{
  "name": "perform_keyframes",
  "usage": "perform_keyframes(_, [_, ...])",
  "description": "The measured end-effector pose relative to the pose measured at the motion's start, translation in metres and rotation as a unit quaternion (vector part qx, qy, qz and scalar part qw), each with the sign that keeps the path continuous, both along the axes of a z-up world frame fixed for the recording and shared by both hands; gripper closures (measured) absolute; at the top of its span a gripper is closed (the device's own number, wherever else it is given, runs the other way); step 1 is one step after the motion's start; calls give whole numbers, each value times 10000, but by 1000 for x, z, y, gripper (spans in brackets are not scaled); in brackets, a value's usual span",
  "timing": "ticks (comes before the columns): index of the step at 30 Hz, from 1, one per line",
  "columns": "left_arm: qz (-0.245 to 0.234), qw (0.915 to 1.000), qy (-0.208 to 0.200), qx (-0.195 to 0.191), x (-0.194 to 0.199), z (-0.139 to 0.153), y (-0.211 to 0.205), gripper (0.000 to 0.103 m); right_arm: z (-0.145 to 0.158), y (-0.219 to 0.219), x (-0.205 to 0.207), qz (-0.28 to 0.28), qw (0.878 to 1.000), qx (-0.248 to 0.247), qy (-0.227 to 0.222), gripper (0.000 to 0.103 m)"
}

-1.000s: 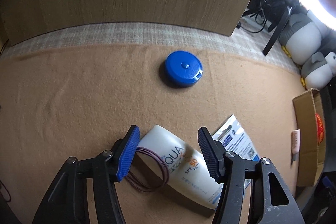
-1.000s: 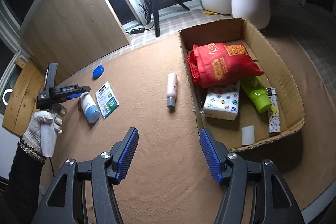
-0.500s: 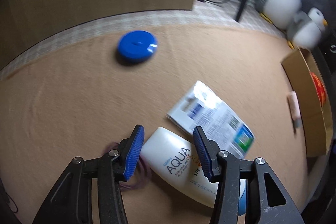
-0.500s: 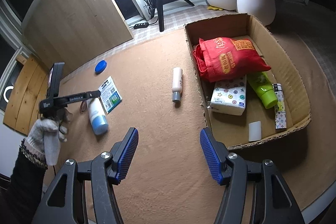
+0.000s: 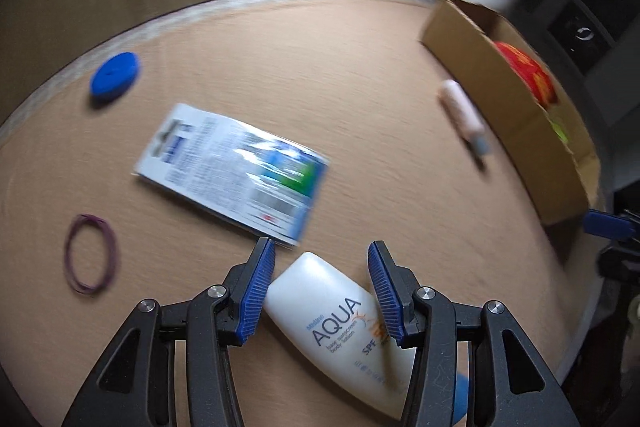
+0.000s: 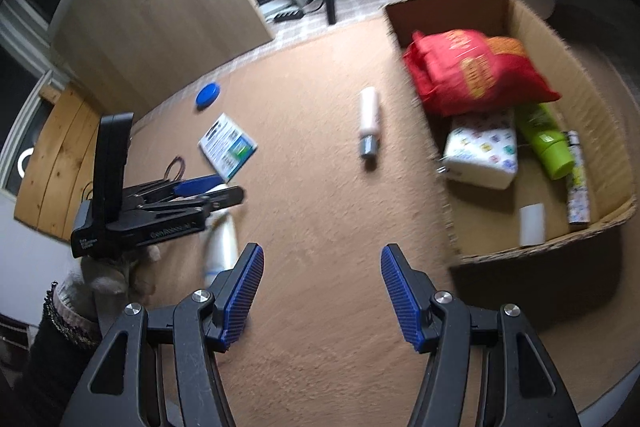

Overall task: Organize objects
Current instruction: 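Lift the sunscreen bottle upright with the left tool, then grasp the sunscreen bottle with the right tool from the left tool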

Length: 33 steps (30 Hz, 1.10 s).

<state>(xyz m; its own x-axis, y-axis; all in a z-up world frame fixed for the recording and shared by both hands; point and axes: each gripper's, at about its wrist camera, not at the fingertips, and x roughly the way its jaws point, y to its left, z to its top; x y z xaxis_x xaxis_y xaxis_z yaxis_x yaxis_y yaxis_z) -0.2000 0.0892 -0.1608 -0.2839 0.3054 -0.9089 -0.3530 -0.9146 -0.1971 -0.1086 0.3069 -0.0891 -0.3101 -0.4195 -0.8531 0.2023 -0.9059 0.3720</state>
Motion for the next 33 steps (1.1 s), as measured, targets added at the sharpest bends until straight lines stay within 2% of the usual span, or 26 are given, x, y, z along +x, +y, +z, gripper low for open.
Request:
perform_keyframes(4, [23, 9998, 17, 200, 16, 8, 4, 50, -10, -13, 2, 225, 9997, -9, -124, 46])
perform_keyframes(9, [446, 9975, 66, 545, 43, 20, -21, 28, -20, -25, 2, 409, 9987, -106, -276, 46])
perform_keyframes(16, [637, 9962, -200, 559, 90, 10, -42, 26, -30, -53, 3, 890, 9952, -63, -408, 43])
perform_keyframes(20, [734, 9956, -293, 495, 111, 5, -42, 23, -36, -72, 5, 1168, 9921, 117, -450, 42])
perform_keyframes(25, [824, 9949, -310, 489, 124, 5, -32, 21, -42, -94, 7, 1501, 9870, 359, -442, 42])
perform_keyframes(33, [805, 9948, -281, 557, 134, 11, -23, 20, -51, -113, 6, 1848, 9801, 441, -582, 42])
